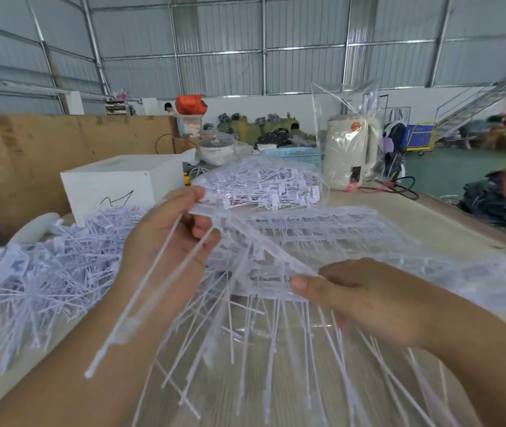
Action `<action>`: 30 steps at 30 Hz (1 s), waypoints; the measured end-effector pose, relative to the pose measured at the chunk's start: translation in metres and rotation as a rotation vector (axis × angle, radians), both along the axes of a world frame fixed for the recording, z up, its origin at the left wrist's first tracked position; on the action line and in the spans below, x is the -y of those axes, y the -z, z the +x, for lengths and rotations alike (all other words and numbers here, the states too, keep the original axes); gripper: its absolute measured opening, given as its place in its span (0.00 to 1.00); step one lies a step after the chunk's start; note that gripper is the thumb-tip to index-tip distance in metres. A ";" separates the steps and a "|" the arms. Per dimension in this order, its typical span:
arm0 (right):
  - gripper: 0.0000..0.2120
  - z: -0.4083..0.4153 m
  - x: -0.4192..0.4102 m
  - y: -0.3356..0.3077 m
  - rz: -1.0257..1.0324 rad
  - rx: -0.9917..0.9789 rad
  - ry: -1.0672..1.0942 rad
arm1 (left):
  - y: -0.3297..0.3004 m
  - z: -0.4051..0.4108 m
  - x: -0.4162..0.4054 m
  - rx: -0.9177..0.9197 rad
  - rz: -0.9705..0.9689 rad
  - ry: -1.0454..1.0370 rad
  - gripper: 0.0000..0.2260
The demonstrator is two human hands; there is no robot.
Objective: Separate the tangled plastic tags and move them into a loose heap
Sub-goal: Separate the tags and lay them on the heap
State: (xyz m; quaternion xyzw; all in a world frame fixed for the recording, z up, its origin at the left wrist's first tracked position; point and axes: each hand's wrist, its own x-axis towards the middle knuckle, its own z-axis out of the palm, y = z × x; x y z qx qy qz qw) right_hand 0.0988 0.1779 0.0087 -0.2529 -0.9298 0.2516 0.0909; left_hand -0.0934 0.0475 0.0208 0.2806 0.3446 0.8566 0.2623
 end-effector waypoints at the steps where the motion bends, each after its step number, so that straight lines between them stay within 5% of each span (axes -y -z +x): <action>1: 0.39 0.000 -0.001 0.000 0.042 -0.004 -0.001 | -0.001 -0.005 0.002 -0.001 -0.002 -0.034 0.07; 3: 0.32 -0.003 -0.004 -0.001 0.144 -0.038 0.024 | -0.003 -0.014 0.004 -0.032 -0.043 -0.109 0.01; 5: 0.28 -0.005 -0.005 -0.002 0.254 -0.079 0.080 | 0.001 -0.019 0.004 -0.169 -0.170 -0.250 0.09; 9: 0.22 -0.008 0.000 -0.001 0.421 -0.074 0.120 | 0.016 -0.010 0.002 -0.758 -0.481 -0.425 0.12; 15: 0.20 -0.012 0.006 0.004 0.623 -0.213 0.007 | 0.035 0.017 -0.013 -1.385 -0.595 -0.391 0.08; 18: 0.18 -0.011 0.003 0.005 0.609 -0.277 -0.075 | 0.041 0.023 -0.017 -1.462 -0.560 -0.419 0.10; 23: 0.18 -0.010 0.000 0.009 0.567 -0.387 -0.085 | 0.044 0.026 -0.015 -1.395 -0.714 -0.067 0.14; 30: 0.20 -0.010 -0.004 0.009 0.424 -0.359 -0.067 | 0.048 0.031 -0.019 -1.283 -0.649 -0.138 0.14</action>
